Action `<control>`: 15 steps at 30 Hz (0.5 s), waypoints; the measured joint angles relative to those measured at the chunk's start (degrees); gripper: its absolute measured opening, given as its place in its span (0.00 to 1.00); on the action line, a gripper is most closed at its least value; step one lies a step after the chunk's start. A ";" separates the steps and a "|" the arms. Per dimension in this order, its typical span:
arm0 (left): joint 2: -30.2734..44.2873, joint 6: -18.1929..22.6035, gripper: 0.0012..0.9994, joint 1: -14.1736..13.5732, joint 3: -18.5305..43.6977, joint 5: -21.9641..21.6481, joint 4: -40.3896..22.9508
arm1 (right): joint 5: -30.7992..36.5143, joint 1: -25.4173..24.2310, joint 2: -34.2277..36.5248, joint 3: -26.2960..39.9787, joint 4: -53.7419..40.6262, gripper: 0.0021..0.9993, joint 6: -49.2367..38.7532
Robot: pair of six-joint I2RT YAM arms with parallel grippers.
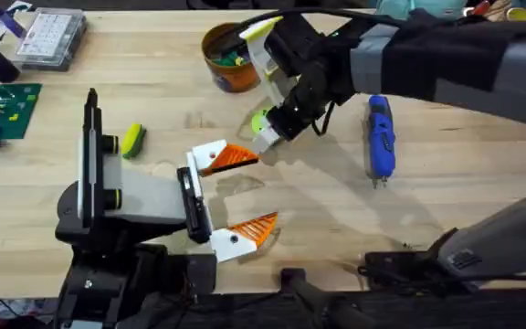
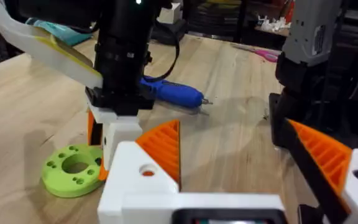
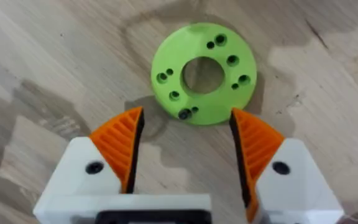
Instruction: Pick up the gripper from the table and insert it into the empty holder that is missing its gripper. Then pick up a screw, insert it into the mounting hole, and use the screwdriver to tighten it. Finally, clean up the table by picking up the vegetable and placing it into the bucket.
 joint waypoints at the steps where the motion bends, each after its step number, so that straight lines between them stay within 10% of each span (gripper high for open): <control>1: 0.00 0.00 0.99 0.00 -0.01 0.00 -0.01 | 0.00 0.00 0.00 0.00 -0.01 0.78 0.00; 15: 0.00 0.00 0.99 0.00 -0.01 0.00 -0.01 | -0.01 1.02 0.01 0.00 1.30 0.55 0.02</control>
